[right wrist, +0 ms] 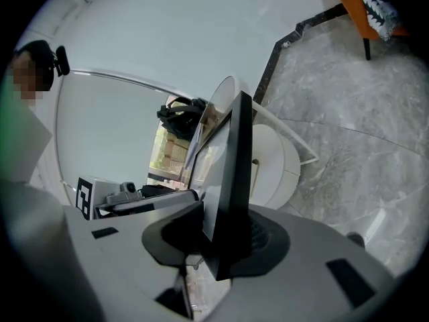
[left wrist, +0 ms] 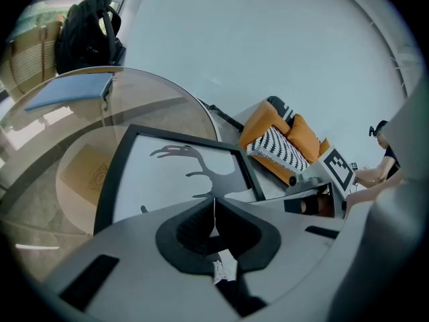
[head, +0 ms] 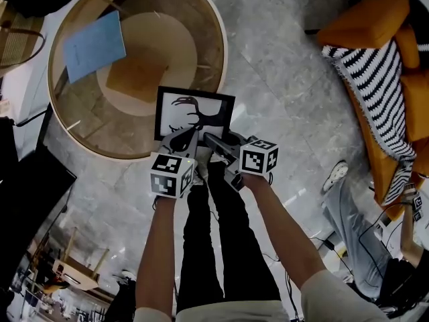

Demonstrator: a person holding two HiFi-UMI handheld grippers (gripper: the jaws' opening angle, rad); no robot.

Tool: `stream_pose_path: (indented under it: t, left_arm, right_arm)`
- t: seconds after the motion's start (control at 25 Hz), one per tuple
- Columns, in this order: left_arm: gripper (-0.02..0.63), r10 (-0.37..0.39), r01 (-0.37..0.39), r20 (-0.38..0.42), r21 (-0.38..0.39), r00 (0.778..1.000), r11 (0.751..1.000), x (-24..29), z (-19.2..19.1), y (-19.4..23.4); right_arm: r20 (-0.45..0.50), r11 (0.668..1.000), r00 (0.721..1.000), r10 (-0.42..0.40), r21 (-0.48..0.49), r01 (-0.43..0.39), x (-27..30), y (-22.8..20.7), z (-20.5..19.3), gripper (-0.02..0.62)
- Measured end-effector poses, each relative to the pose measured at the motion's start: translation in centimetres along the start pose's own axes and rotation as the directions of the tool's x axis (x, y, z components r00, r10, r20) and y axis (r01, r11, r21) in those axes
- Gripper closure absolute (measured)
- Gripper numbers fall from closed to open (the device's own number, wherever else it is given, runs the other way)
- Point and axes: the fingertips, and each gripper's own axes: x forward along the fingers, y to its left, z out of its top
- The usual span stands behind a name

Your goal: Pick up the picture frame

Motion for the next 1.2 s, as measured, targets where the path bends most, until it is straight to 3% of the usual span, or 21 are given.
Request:
stream_pose_path:
  t: [0.84,1.2]
  left_arm:
    - [0.584,-0.065,0.066,0.052,-0.004,0.996,0.998,-2.5,0.0,-0.3]
    - [0.584,-0.082,0.082,0.110,0.002,0.991,0.997,-6.2,-1.2,-0.3]
  right_arm:
    - [0.135,0.997,0.991,0.005,0.077,-0.015,-1.4,3.8,-0.5,0.538]
    - [0.201,0.999,0.979,-0.030,0.025,0.026,-1.8,7.4,-2.1,0.554]
